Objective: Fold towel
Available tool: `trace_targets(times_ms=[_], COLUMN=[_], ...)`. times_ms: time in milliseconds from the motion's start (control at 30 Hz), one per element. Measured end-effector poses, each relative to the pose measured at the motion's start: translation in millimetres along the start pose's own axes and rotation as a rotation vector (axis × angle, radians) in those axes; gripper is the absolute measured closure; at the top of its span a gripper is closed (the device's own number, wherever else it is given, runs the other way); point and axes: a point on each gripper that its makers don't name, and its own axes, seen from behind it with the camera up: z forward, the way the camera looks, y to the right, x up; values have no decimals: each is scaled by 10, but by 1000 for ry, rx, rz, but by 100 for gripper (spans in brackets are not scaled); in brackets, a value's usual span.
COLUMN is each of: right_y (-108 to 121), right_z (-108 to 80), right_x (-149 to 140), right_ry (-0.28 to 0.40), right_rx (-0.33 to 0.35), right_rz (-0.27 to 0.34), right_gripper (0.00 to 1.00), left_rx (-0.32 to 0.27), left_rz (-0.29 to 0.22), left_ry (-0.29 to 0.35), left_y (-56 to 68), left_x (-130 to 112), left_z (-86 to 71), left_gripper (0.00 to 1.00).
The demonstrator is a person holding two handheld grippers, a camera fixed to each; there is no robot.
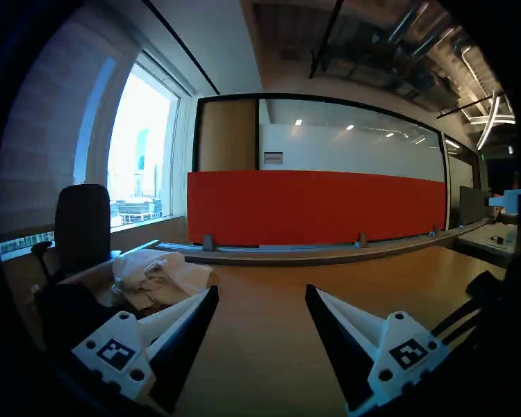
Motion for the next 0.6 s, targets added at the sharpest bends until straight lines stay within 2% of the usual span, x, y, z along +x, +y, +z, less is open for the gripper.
trace_targets(times_ms=[400,600], right_y=[46,61], right_z=[54,55], right_x=[-250,-357], right_ry=[34,38], right_rx=[-3,-4], right_rz=[0,0], right_gripper=[0,0], left_rx=[12,14], left_rz=[2,1], left_ry=[22,30], left_y=[-91,-126], left_x=[-359,-457], left_z=[-20,-24], left_gripper=[7,7])
